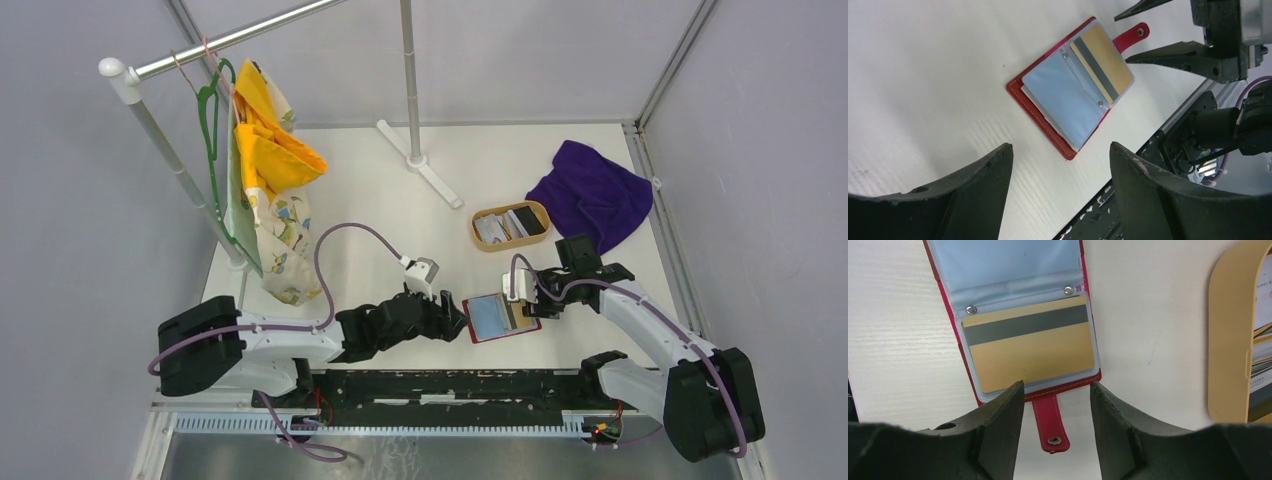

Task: Put the credit cards into the card holder
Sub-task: Close the card holder at the center of the board.

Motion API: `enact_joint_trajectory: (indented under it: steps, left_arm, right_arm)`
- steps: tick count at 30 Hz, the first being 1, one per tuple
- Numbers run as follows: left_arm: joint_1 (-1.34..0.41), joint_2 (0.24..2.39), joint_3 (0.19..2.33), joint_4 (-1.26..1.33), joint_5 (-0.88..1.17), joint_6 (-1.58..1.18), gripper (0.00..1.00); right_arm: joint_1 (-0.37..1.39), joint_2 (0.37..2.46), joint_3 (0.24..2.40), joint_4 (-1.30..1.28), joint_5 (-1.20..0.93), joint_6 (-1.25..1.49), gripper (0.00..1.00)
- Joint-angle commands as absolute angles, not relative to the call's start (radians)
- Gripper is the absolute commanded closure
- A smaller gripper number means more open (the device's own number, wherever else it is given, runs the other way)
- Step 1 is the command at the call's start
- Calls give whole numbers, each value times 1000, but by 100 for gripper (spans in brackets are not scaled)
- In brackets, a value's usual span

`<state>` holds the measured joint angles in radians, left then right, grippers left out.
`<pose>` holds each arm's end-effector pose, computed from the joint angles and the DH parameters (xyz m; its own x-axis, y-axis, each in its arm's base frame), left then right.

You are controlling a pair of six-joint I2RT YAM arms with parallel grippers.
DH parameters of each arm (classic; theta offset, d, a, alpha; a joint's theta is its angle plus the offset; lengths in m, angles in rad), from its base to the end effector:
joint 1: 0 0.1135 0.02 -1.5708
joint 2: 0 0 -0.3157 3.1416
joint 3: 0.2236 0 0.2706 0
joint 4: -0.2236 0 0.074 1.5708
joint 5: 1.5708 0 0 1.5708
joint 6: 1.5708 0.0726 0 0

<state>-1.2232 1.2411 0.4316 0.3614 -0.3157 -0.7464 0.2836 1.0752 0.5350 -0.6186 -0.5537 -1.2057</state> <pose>0.1139 -0.2482 0.2006 -0.6505 -0.0994 -0.7530 0.4859 0.7074 -0.5132 0.1635 0.0874 0.1826 0.0970 -0.7993 -0.5931 -0.9789 0.0310 -0.2020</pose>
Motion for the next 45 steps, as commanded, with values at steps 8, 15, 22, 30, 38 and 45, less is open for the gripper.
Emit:
enact_joint_trajectory:
  steps: [8, 15, 22, 30, 38, 45]
  left_arm:
    - [-1221, 1415, 425, 572, -218, -982, 29]
    - [-1220, 1510, 434, 610, -207, -1071, 33]
    - [-1211, 1600, 427, 679, -192, -1142, 32]
    - [-1166, 1665, 421, 743, -190, -1164, 31]
    - [-1150, 1718, 452, 792, -144, -1151, 32]
    - [-1142, 1691, 455, 902, -96, -1100, 36]
  right_arm:
    - [274, 1147, 574, -647, -473, -1185, 48]
    - [273, 1179, 558, -644, -438, -1182, 49]
    - [272, 1237, 561, -664, -432, -1179, 52]
    - [273, 1251, 560, -670, -434, -1179, 53]
    - [273, 1264, 561, -679, -443, -1182, 54]
    - [272, 1267, 563, -682, -449, -1184, 54]
